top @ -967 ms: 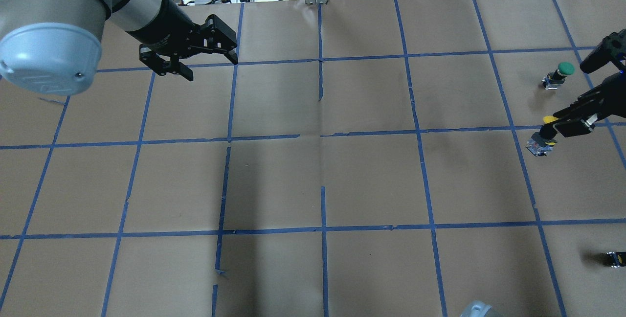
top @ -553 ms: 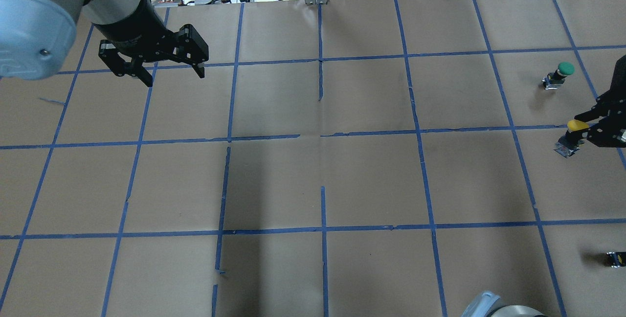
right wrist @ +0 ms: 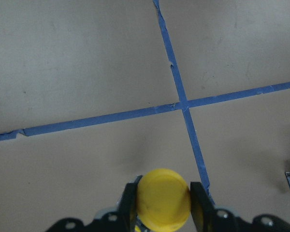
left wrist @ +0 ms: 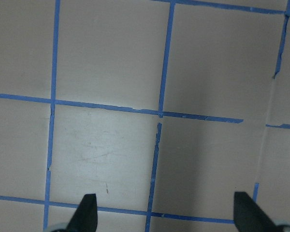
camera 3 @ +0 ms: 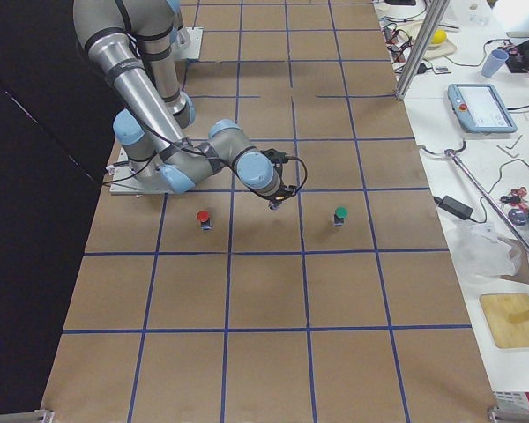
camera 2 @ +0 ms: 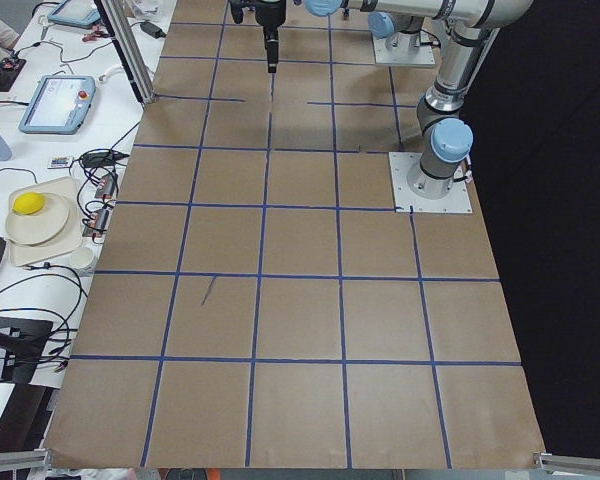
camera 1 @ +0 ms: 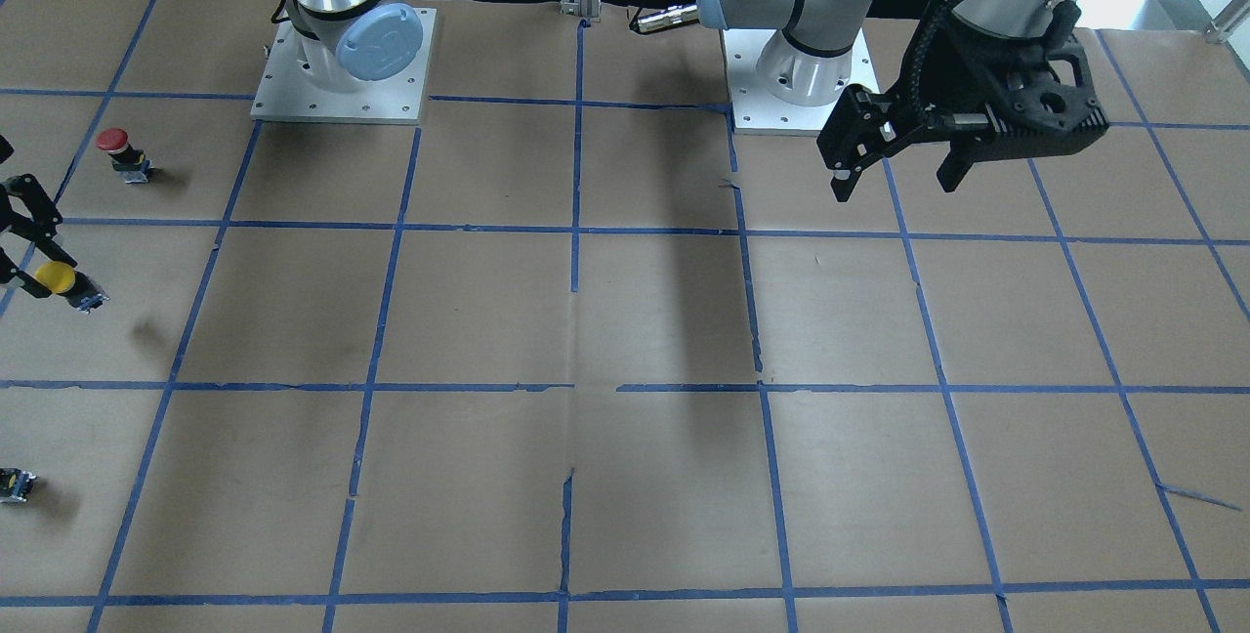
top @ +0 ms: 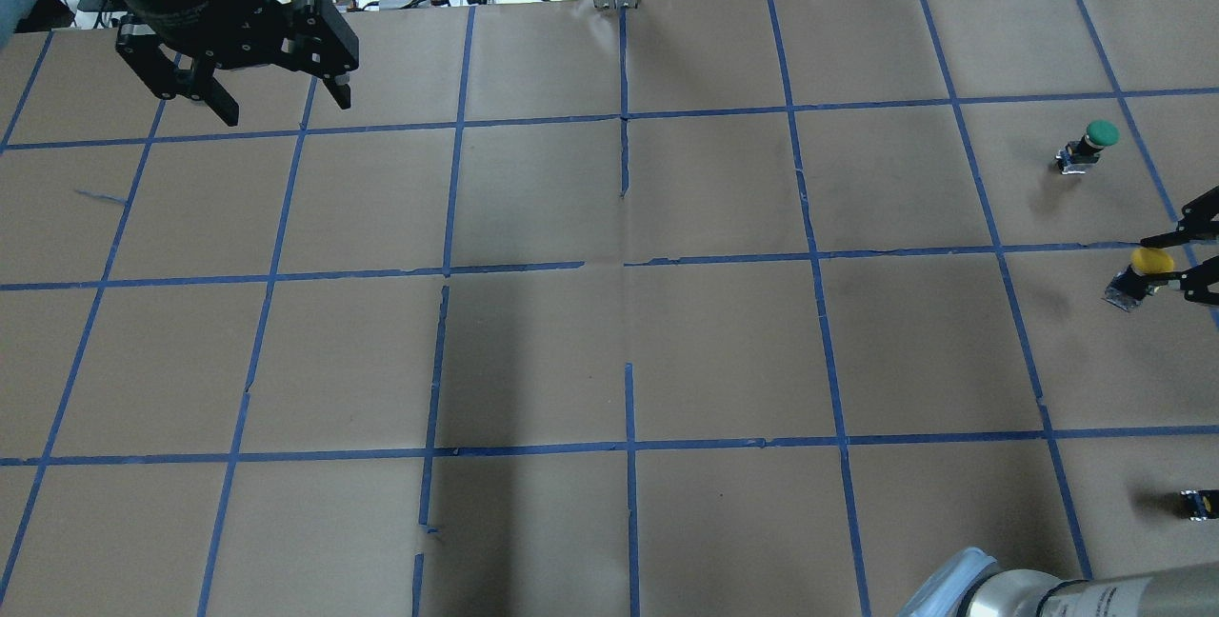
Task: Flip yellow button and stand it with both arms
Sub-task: 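Set the button upright on the table with the right gripper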
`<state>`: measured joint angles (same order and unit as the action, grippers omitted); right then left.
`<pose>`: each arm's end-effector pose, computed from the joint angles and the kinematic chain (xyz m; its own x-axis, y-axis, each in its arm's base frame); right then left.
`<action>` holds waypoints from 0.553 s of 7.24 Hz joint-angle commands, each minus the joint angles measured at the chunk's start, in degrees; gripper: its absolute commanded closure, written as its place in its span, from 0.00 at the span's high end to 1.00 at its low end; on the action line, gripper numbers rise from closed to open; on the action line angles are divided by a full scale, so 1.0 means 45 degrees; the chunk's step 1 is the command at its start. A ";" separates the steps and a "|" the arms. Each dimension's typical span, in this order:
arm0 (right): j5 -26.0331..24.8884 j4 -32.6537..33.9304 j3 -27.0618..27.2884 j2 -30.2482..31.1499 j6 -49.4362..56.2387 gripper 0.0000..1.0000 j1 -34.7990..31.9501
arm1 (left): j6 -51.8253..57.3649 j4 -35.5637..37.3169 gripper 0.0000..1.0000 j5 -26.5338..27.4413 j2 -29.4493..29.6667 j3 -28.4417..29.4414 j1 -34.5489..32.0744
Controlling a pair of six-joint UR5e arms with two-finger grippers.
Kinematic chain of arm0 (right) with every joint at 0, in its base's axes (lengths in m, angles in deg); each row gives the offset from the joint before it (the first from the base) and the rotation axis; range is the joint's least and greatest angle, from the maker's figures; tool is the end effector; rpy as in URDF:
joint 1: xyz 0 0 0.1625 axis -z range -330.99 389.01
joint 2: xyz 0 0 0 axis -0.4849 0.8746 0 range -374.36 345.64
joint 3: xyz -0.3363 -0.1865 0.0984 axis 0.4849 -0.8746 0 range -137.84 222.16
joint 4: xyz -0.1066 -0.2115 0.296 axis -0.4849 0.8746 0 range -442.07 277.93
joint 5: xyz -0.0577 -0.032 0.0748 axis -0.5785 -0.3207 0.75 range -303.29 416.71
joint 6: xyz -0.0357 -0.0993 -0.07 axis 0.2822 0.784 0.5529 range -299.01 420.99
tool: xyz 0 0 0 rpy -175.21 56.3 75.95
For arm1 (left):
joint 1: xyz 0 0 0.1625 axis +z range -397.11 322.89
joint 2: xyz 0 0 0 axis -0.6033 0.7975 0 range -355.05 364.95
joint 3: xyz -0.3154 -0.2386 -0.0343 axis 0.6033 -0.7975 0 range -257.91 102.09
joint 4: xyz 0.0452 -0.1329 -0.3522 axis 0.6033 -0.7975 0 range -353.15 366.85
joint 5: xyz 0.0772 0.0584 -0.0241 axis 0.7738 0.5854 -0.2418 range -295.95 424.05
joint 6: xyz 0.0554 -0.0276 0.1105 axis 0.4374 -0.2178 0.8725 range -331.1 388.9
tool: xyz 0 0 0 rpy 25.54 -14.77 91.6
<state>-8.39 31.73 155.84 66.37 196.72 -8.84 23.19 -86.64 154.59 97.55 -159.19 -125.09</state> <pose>-0.2345 -0.4186 0.2320 -0.1835 -0.9651 0.1867 -0.9098 0.0949 -0.4040 -0.1152 -0.4807 0.4750 -0.9909 -0.1348 -0.0049 -0.1345 0.9898 -0.0465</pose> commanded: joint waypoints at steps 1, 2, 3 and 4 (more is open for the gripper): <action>0.0094 -0.0017 -0.0008 -0.0458 0.2270 0.24 0.0324 | 0.0213 -0.0297 1.00 -0.0061 -0.0050 -0.0002 0.0097; 0.0054 -0.0210 0.0011 -0.0478 0.2298 0.24 0.0808 | 0.1163 -0.0298 1.00 -0.0119 -0.0069 -0.0022 0.0291; 0.0054 -0.0231 0.0031 -0.0633 0.3072 0.24 0.1258 | 0.1308 -0.0298 1.00 -0.0236 -0.0127 -0.0119 0.0254; 0.0054 -0.0232 0.0031 -0.0847 0.3756 0.24 0.1301 | 0.1328 -0.0298 1.00 -0.0257 -0.0128 -0.0159 0.0215</action>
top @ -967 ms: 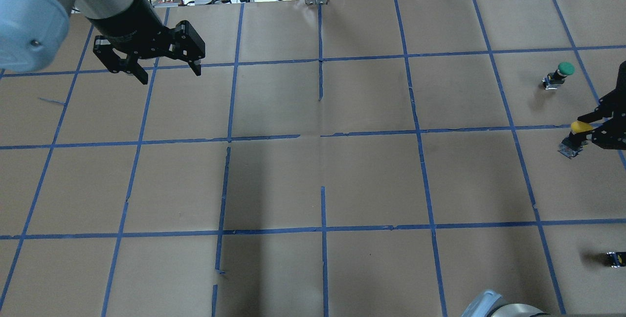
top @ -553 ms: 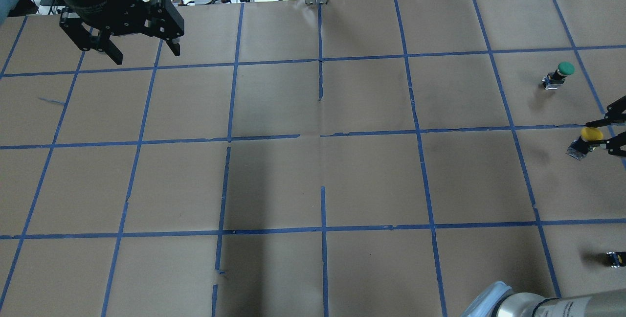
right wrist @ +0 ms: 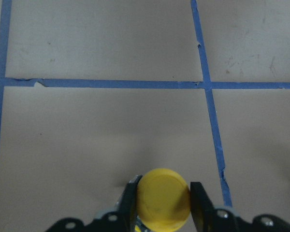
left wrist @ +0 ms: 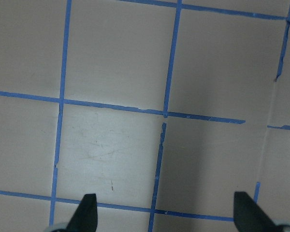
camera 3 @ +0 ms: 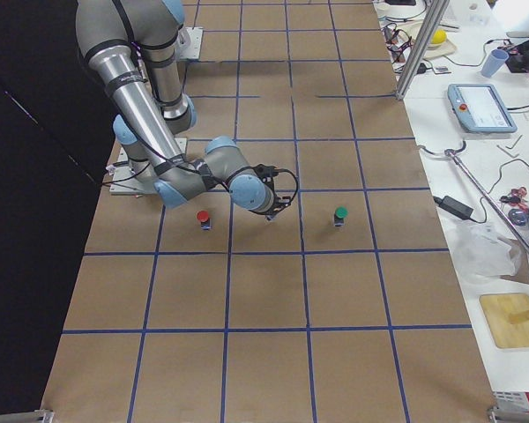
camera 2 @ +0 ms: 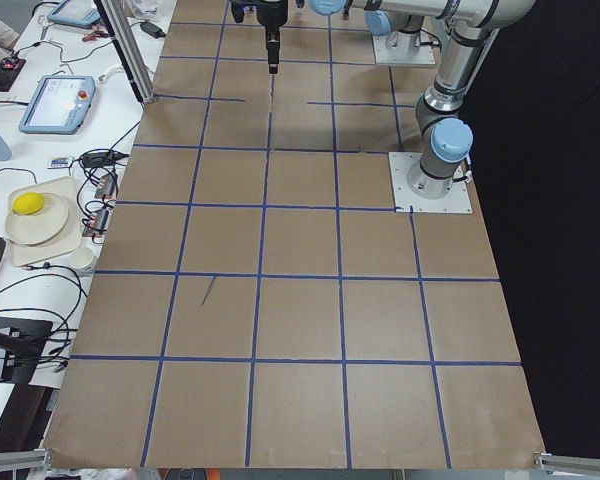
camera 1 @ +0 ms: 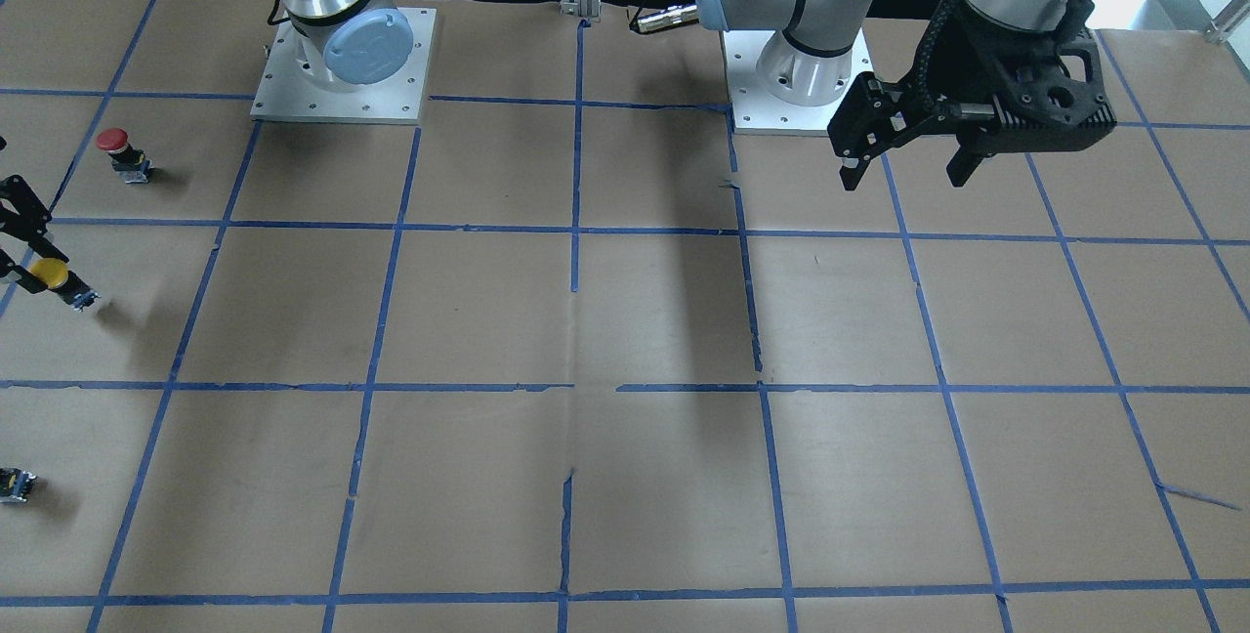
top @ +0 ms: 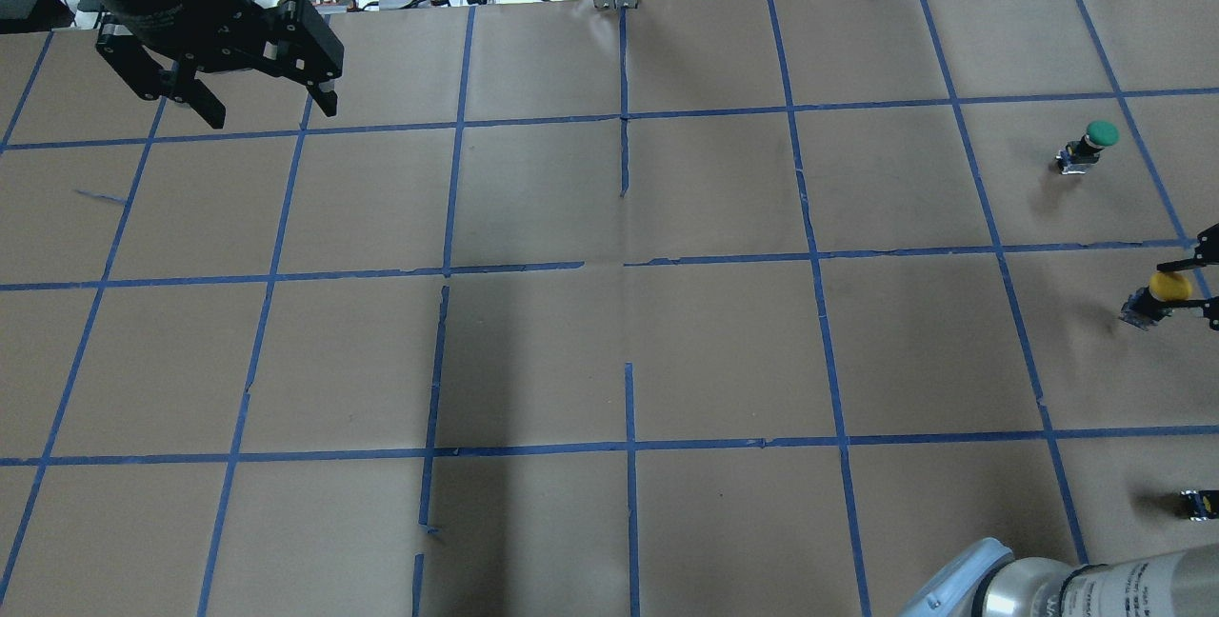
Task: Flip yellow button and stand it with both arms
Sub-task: 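Set the button upright on the table with the right gripper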
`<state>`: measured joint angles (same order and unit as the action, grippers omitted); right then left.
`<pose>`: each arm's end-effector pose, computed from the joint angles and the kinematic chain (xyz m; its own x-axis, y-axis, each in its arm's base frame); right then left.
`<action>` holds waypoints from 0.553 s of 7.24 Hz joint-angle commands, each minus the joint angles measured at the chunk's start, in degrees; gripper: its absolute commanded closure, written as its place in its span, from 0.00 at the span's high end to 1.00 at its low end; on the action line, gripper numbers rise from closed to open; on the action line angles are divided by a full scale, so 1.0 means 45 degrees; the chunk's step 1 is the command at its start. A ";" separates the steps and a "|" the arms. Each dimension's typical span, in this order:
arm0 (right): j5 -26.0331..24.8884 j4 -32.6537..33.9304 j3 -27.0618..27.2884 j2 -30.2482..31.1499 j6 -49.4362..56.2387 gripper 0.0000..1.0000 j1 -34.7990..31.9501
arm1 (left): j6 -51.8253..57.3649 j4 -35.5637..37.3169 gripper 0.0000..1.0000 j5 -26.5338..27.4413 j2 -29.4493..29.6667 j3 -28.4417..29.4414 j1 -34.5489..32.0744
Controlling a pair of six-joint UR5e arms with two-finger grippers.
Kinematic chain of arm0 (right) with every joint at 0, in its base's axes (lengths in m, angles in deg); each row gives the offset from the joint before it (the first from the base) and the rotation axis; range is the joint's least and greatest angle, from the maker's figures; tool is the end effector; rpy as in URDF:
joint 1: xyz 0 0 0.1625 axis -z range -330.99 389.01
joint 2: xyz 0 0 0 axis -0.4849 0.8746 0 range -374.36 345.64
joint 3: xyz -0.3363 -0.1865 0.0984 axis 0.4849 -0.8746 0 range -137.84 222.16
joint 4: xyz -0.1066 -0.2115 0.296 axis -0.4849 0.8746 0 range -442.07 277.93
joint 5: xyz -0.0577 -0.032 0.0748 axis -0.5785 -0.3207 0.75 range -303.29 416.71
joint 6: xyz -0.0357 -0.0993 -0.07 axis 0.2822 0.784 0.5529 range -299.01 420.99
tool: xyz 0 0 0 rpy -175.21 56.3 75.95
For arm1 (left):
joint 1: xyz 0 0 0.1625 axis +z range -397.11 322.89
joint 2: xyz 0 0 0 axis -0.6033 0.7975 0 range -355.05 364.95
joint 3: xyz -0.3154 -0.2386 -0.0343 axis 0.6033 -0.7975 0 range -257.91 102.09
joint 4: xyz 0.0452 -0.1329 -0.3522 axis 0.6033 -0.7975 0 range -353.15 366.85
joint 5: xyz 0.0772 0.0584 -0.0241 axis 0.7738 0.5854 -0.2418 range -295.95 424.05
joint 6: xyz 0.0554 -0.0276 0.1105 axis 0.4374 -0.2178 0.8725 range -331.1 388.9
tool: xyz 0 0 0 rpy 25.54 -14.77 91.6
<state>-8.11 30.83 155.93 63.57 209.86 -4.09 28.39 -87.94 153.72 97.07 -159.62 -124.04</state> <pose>-0.2683 -0.3984 0.2088 -0.0674 -0.9686 0.2392 -0.9131 -0.0367 -0.4061 -0.1086 -0.4768 0.4731 -0.9980 -0.0623 0.0059 -0.0624 0.9978 -0.0240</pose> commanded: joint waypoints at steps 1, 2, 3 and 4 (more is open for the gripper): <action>0.0088 -0.0030 0.0010 -0.0286 0.0862 0.24 0.0245 | 0.0250 -0.0009 1.00 -0.0063 -0.0040 -0.0103 0.0022; 0.0108 -0.0050 0.0030 -0.0306 0.0882 0.24 0.0245 | 0.0444 -0.0009 1.00 -0.0063 -0.0040 -0.0104 0.0023; 0.0128 -0.0050 0.0049 -0.0383 0.0901 0.24 0.0245 | 0.0485 -0.0009 1.00 -0.0063 -0.0021 -0.0104 0.0003; 0.0147 -0.0069 0.0069 -0.0384 0.1230 0.31 0.0245 | 0.0485 -0.0009 1.00 -0.0101 -0.0021 -0.0104 0.0003</action>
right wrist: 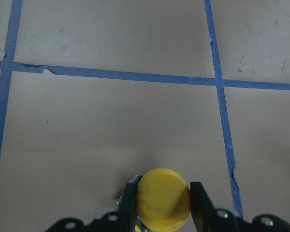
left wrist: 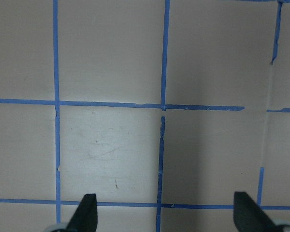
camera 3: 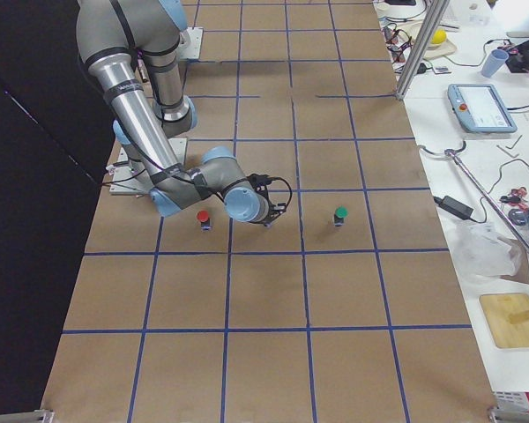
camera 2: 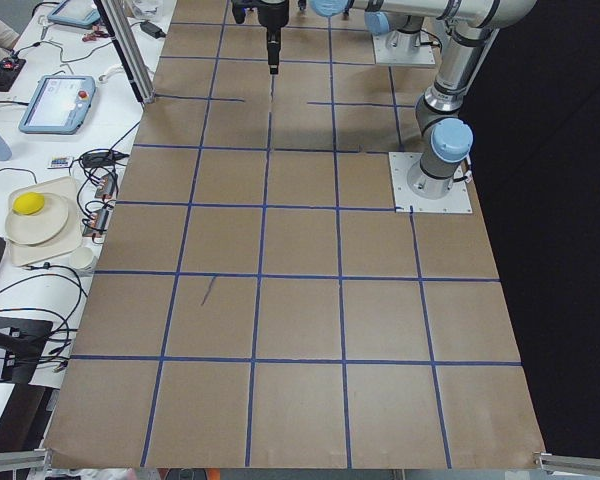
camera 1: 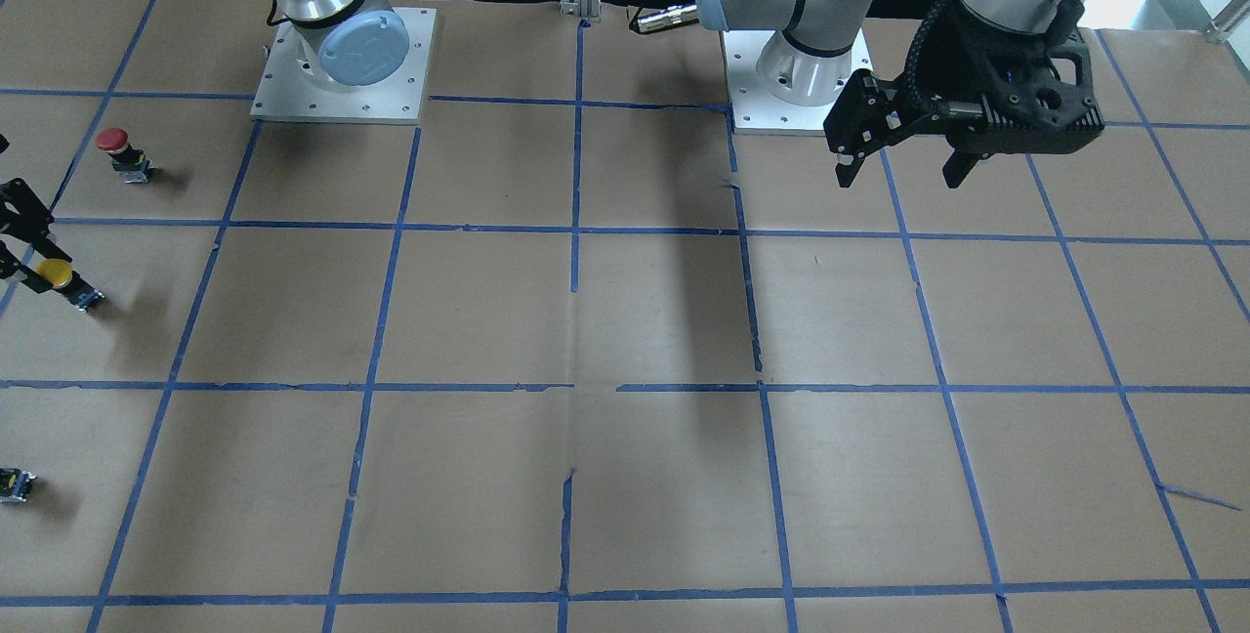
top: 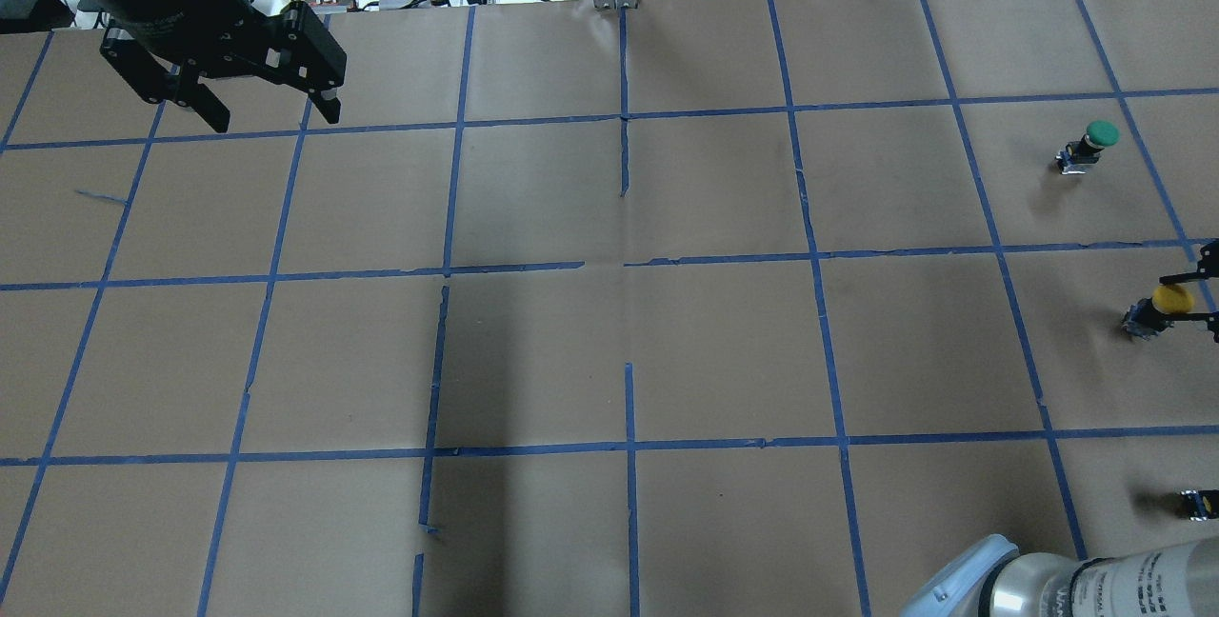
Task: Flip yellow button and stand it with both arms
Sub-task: 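Set the button upright on the table with the right gripper, then open the right gripper and lift it off the standing button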
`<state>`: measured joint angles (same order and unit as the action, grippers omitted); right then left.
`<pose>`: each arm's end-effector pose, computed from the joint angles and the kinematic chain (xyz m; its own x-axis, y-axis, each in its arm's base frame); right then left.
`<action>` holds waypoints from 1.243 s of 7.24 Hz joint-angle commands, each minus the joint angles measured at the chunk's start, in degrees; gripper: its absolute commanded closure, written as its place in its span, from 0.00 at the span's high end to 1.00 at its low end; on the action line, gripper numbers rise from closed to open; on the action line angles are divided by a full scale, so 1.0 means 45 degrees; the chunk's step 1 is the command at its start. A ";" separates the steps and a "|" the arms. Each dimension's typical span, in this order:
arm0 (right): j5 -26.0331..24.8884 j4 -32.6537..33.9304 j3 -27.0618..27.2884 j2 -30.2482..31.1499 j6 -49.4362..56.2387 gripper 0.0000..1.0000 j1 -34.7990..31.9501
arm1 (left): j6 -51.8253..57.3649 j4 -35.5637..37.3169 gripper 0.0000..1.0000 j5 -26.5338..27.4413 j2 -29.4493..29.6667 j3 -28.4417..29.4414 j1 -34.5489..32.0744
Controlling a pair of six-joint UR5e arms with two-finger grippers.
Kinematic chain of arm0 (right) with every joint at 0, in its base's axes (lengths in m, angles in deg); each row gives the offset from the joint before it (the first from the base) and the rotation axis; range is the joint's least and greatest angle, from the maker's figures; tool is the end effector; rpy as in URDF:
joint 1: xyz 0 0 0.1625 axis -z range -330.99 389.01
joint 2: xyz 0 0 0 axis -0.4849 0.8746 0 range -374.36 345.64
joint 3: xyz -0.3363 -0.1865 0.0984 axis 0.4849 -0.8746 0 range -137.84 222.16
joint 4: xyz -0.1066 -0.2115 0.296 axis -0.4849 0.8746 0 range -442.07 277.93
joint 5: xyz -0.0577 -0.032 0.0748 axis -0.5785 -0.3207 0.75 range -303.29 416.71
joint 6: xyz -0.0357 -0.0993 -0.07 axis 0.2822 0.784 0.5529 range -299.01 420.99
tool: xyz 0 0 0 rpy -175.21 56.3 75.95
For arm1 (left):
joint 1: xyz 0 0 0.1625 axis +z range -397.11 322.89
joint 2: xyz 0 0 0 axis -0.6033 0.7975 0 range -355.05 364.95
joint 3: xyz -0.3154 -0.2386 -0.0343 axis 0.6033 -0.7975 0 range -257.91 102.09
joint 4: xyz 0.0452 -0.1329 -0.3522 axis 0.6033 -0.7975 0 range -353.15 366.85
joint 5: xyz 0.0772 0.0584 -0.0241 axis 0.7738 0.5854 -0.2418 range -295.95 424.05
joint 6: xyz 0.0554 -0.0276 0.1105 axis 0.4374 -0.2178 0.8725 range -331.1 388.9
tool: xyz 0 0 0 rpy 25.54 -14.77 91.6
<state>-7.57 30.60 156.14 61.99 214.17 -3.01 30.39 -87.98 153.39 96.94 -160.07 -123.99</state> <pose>-0.2747 -0.3938 0.1956 -0.0281 -0.9658 0.2577 -0.9037 -0.0857 -0.4196 -0.1090 -0.4755 0.4706 -0.9995 -0.0283 0.0110 -0.0285 0.9994 -0.0180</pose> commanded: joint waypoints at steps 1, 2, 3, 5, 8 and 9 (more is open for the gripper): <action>-0.0011 -0.0057 0.0024 -0.0090 0.0430 0.67 0.0005 | 0.0040 0.0000 1.00 -0.0030 0.0007 -0.0003 -0.0008; -0.0012 -0.0328 -0.0015 -0.0168 0.0354 0.99 0.0005 | 0.0040 0.0000 1.00 -0.0030 0.0026 -0.0003 -0.0008; -0.0012 -0.0330 -0.0015 -0.0034 0.0295 1.00 0.0005 | 0.0040 0.0000 1.00 -0.0030 0.0026 -0.0003 -0.0028; -0.0128 -0.0466 -0.0112 0.0317 -0.1721 1.00 -0.0014 | 0.0040 0.0000 1.00 -0.0030 0.0026 -0.0003 -0.0047; -0.0361 -0.0506 -0.0054 0.3101 -0.6755 1.00 -0.0170 | 0.0040 0.0000 1.00 -0.0011 0.0026 -0.0003 -0.0067; -0.0827 -0.0506 -0.0016 0.4079 -0.8632 1.00 -0.0557 | 0.0040 0.0000 1.00 -0.0011 0.0007 -0.0003 -0.0067</action>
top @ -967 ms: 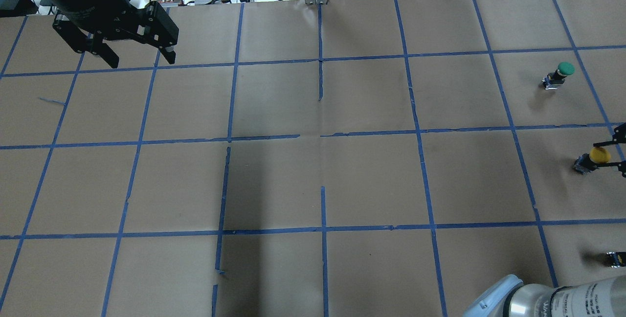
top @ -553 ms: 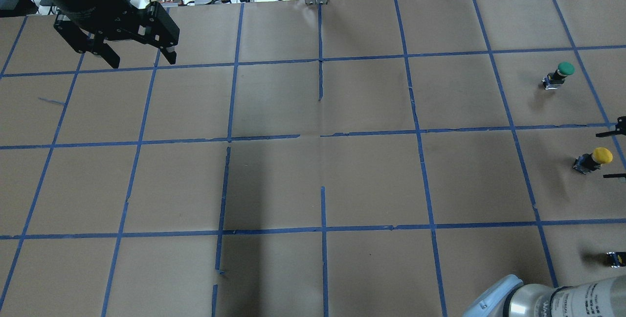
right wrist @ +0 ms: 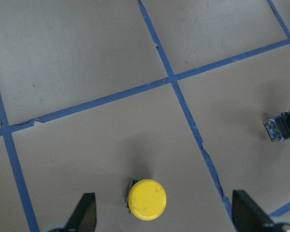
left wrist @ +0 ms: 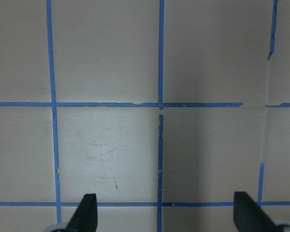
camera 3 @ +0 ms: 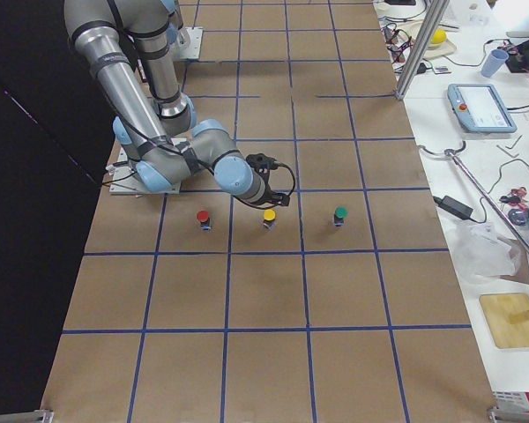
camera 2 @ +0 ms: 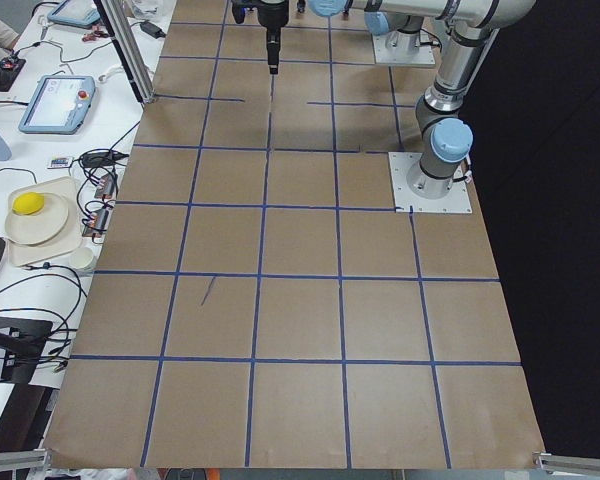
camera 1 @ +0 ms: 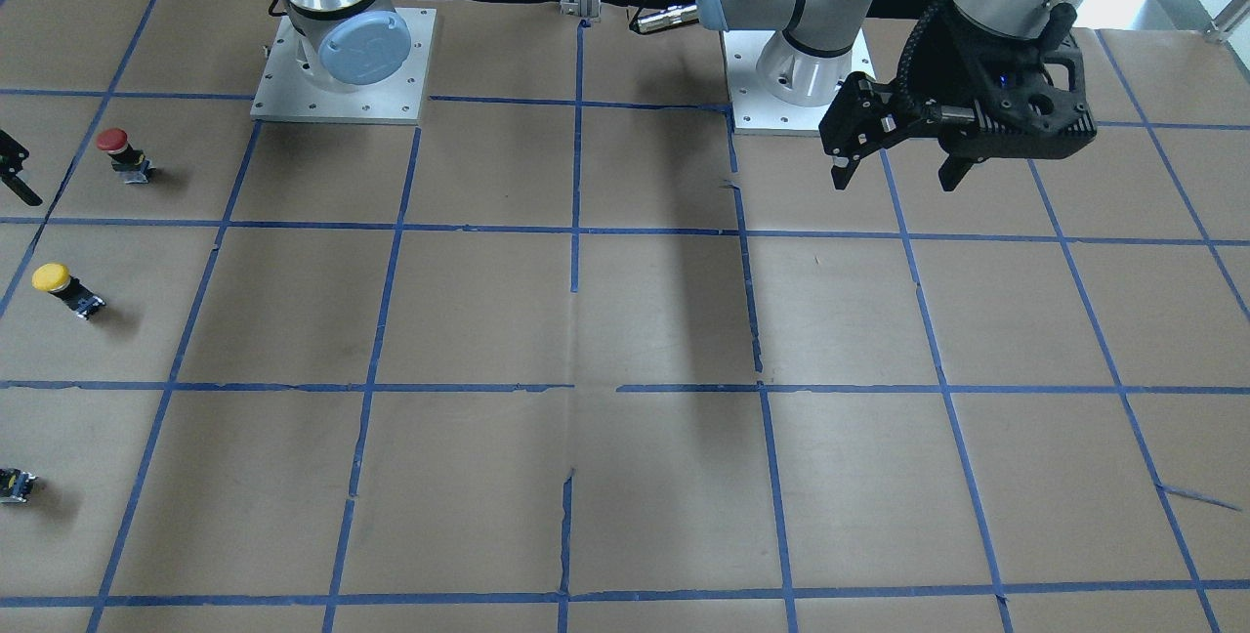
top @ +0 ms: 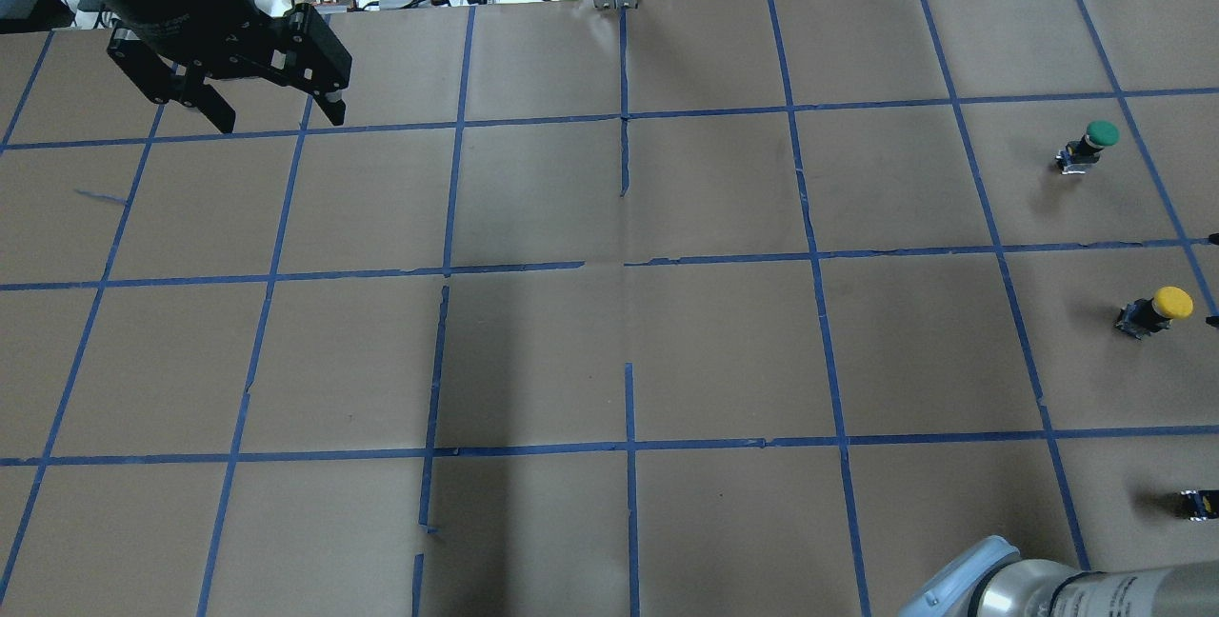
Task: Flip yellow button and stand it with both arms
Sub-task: 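Open the right gripper and lift it off the standing button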
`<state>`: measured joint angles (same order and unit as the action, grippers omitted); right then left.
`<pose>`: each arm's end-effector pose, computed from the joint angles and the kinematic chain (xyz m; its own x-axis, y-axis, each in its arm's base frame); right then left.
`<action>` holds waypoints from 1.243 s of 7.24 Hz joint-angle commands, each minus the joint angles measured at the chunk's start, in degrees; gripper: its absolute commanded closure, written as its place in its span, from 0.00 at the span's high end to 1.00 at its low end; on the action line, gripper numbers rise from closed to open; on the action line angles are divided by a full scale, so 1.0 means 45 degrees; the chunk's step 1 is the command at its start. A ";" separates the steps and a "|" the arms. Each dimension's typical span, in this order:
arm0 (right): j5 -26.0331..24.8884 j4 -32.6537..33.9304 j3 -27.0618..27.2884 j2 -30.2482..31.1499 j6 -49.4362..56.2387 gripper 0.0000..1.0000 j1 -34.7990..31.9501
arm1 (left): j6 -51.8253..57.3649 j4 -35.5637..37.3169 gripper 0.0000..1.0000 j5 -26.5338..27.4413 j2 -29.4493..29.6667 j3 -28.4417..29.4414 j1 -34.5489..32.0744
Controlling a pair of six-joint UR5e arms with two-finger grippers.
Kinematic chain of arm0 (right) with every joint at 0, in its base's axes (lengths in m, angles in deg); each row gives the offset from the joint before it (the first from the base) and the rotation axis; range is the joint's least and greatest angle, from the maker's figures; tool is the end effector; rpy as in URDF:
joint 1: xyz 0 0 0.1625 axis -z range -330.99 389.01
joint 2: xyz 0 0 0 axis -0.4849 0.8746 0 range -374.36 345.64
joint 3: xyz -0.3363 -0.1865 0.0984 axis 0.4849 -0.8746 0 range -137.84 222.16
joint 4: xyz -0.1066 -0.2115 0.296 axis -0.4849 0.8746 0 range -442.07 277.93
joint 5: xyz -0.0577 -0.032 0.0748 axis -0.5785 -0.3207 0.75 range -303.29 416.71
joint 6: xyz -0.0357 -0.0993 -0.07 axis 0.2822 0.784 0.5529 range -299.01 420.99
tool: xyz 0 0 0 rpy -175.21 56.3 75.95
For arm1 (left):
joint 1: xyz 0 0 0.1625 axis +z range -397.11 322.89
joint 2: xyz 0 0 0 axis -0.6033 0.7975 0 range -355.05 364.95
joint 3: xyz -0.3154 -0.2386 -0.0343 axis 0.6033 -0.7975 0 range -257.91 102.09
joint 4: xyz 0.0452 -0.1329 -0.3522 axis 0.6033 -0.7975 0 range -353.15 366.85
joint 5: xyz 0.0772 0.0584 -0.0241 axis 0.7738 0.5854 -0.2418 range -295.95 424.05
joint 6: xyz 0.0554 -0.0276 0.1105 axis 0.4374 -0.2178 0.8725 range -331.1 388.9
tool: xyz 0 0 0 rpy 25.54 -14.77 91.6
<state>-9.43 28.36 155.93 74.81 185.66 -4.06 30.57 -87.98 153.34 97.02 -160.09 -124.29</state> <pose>-0.2509 -0.3836 0.2889 -0.4176 -0.8927 0.1697 -0.8656 0.3340 -0.3732 -0.1116 -0.4753 0.4697 -0.9997 -0.0199 0.0118 -0.0201 0.9997 -0.0163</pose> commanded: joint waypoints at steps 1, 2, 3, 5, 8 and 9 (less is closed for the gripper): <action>-0.1404 -0.0009 -0.0028 0.1879 -0.4945 1.00 -0.1083 | 0.0019 -0.0001 1.00 0.0002 -0.0011 0.0002 -0.0001; -0.1994 -0.0009 -0.0029 0.2330 -0.7930 1.00 -0.1999 | 0.0000 -0.0001 1.00 0.0002 0.0008 -0.0018 -0.0001; -0.2270 -0.0047 -0.0029 0.2509 -1.0396 1.00 -0.3053 | 0.0000 -0.0001 1.00 0.0002 0.0009 0.0001 -0.0001; -0.3263 -0.1214 -0.0747 0.2647 -1.6401 1.00 -0.5571 | 0.0000 -0.0001 1.00 0.0002 0.0009 0.0021 -0.0001; -0.3639 -0.3736 -0.2426 0.2432 -2.3418 1.00 -0.8309 | 0.0000 -0.0001 1.00 -0.0018 0.0009 0.0021 -0.0001; -0.4240 -0.4571 -0.2682 0.2432 -2.4666 1.00 -0.9071 | 0.0000 -0.0001 1.00 -0.0018 0.0009 0.0002 -0.0001</action>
<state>-26.04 12.12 145.99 85.83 83.05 -40.17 30.58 -87.98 153.27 97.06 -160.01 -124.29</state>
